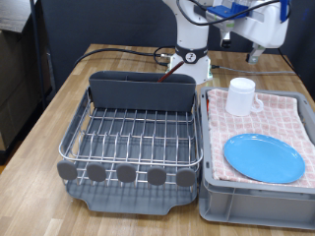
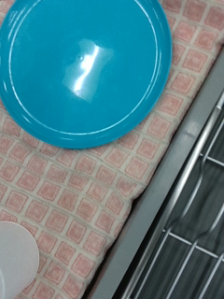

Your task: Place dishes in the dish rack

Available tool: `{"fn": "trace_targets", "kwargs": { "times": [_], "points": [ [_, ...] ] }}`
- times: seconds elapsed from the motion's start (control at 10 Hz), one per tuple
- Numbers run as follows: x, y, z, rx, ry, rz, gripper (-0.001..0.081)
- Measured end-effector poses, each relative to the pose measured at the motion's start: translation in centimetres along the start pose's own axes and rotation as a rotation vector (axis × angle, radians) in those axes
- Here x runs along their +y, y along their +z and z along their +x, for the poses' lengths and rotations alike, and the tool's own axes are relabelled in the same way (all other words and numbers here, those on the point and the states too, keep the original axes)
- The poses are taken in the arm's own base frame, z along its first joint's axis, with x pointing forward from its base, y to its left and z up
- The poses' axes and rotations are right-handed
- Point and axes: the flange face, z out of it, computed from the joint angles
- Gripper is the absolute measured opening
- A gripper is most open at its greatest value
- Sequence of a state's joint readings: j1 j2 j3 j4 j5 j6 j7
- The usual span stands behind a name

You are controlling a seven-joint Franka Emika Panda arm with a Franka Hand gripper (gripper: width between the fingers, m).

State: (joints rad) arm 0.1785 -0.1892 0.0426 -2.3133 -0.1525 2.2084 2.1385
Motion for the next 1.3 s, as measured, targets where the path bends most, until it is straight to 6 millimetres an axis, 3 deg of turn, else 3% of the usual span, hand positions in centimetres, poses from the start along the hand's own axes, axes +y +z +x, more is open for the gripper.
{"fn": "trace_targets", "kwargs": {
  "times": [0.5, 1.0, 1.3],
  "points": [
    [-2.1, 0.2, -2.8, -0.031, -0.012, -0.042, 0.0803],
    [-2.1, 0.3, -2.9, -0.039, -0.024, -0.035, 0.0803],
    [-1.6, 1.7, -3.2, -0.112, -0.048, -0.006, 0.0803]
  ]
}}
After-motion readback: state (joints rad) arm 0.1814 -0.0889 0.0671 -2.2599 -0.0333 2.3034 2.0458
